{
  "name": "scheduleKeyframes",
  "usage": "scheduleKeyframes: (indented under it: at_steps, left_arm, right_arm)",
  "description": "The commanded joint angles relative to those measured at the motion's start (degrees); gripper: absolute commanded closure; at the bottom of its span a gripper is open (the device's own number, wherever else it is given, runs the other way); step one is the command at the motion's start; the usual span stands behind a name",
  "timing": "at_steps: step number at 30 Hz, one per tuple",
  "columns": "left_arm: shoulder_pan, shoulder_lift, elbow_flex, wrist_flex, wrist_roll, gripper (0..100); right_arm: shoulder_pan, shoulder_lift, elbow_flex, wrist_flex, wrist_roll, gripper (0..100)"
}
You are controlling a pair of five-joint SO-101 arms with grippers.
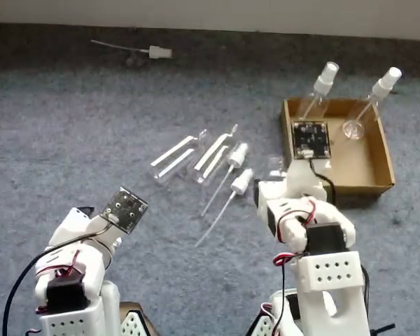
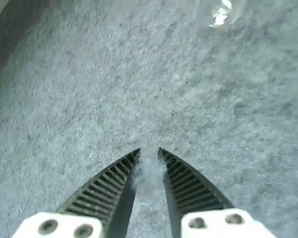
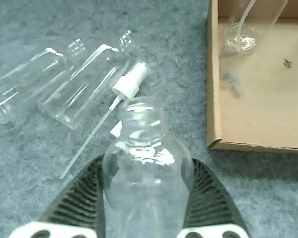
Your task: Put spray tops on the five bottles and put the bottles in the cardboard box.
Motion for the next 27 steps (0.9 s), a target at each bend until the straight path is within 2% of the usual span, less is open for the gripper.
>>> scheduleKeyframes:
  at_steps: [1,7,12,17,27]
  left_arm:
    - [7.08,0.92,-7.52,4.13,-0.53,99]
    - [11.38,1.01,-11.3,6.51,-0.53,99]
    - [11.91,3.03,-14.29,6.51,-0.53,99]
    - [12.53,17.27,-23.16,6.33,-0.44,99]
    - [28.18,51.03,-40.48,6.07,-0.18,99]
  right_arm:
    - [1.01,-7.96,11.65,-9.54,-0.62,98.1]
    - [1.01,-16.4,20.7,-14.2,-0.62,98.1]
    - [1.01,-22.29,24.4,-15.08,-0.62,98.1]
    - [1.01,-28.26,28.0,-15.08,-0.62,98.1]
    - [7.34,-40.75,33.98,-15.08,-0.62,97.5]
